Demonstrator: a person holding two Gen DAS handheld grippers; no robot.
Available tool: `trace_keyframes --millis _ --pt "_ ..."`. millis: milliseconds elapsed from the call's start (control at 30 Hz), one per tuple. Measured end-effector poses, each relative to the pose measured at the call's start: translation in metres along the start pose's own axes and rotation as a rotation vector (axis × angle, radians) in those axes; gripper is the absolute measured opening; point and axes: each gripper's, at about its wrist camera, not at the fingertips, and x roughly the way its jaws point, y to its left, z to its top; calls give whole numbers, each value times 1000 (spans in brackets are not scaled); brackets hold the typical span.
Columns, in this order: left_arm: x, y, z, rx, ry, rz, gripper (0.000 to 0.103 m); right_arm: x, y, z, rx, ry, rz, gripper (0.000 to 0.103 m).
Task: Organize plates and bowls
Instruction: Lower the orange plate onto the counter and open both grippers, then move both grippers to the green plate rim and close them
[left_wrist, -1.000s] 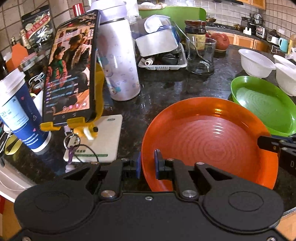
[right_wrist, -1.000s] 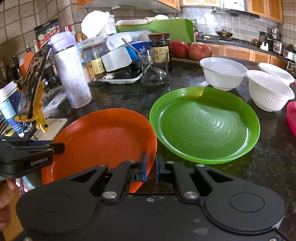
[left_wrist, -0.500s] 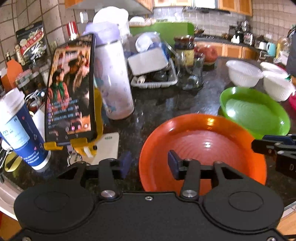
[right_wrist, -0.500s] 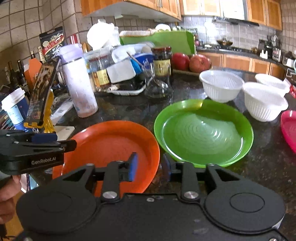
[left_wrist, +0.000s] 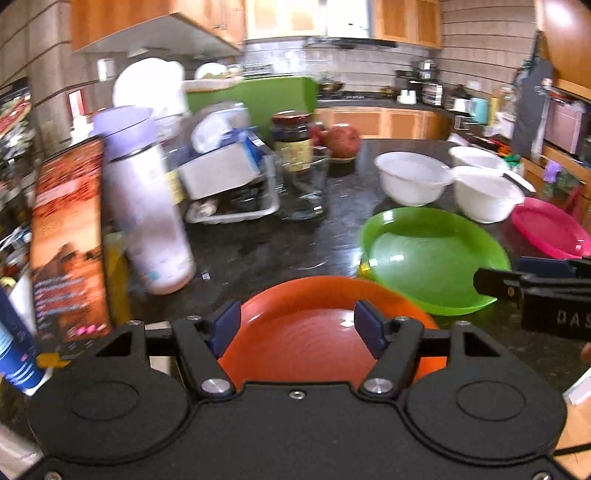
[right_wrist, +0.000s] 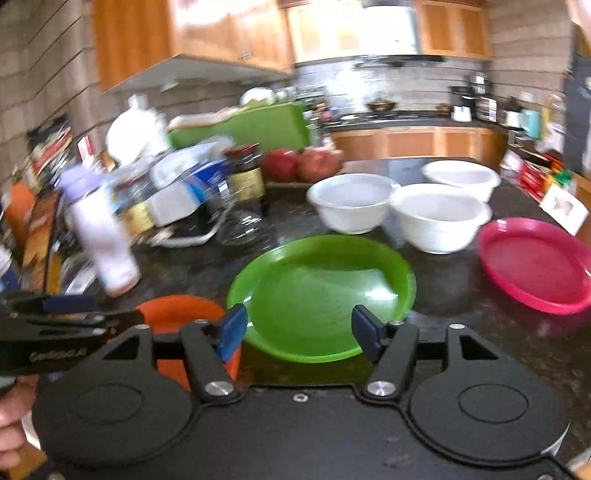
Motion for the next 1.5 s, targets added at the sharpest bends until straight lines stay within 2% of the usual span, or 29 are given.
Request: trace_keyframes --millis 133,200,233,367,567,733,933,1267,1500 --pt "1 -14 7 32 -14 -44 70 -4 -22 3 72 -32 -68 79" --pt "4 -20 11 43 -11 -55 70 -4 -32 5 107 -32 -79 102" --pt "6 -22 13 45 -9 -60 70 -4 -38 5 125 -23 -74 103" --pt "14 -33 21 51 7 -58 70 9 -60 10 206 63 -26 103" --pt "29 -46 32 49 68 -52 70 21 -65 19 81 65 -1 103" --pt "47 -51 45 4 135 -55 70 32 -83 31 115 67 80 103" --pt "64 -57 55 -28 164 -15 70 53 -93 44 72 112 83 102" --pt "96 -65 68 -17 218 7 70 85 -98 49 44 219 155 90" --pt "112 -71 68 11 254 16 70 103 -101 47 10 234 135 84"
